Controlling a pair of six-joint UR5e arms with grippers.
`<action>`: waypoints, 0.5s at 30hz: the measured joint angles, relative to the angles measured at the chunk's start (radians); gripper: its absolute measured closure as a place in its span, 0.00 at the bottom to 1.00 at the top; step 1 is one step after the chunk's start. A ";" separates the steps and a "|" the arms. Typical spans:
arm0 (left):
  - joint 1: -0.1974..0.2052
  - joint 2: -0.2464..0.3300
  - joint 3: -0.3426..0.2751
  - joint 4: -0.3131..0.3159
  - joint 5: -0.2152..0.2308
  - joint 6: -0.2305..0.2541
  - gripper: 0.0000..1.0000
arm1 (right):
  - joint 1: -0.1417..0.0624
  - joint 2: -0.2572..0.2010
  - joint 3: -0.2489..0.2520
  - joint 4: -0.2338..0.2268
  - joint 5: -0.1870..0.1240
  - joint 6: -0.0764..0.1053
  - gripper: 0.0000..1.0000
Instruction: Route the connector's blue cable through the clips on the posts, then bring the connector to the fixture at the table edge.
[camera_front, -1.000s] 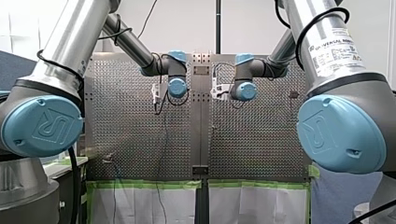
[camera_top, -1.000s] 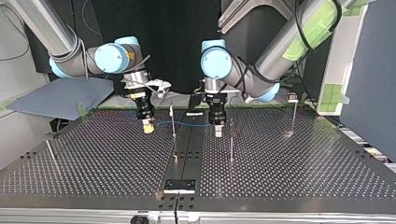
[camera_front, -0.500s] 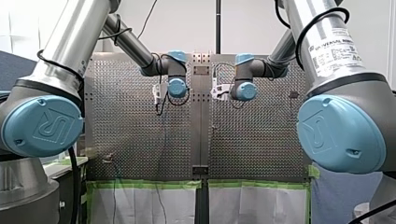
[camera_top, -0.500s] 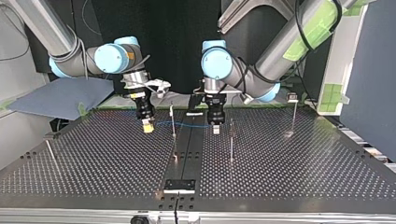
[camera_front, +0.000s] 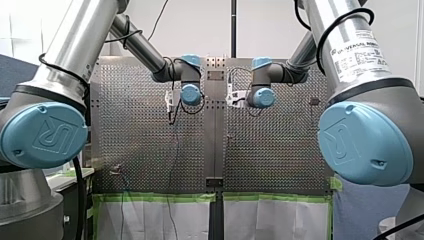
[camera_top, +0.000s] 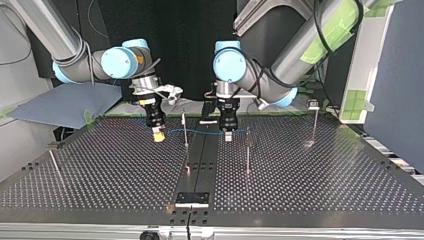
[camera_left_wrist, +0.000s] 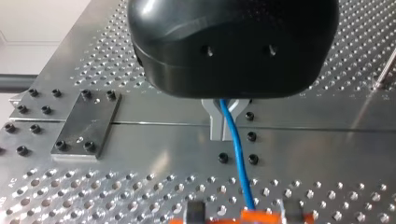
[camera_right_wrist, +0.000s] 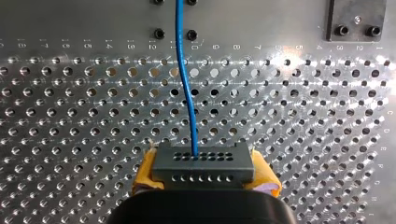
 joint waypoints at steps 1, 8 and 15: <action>-0.003 0.000 -0.002 0.000 0.000 0.000 1.00 | 0.000 0.000 0.000 0.002 0.000 0.000 1.00; -0.016 -0.018 -0.011 0.003 -0.004 0.002 1.00 | -0.001 0.000 0.002 0.037 0.005 -0.005 1.00; -0.036 -0.054 -0.025 0.025 -0.006 -0.001 1.00 | -0.008 0.001 0.027 0.043 0.015 -0.010 1.00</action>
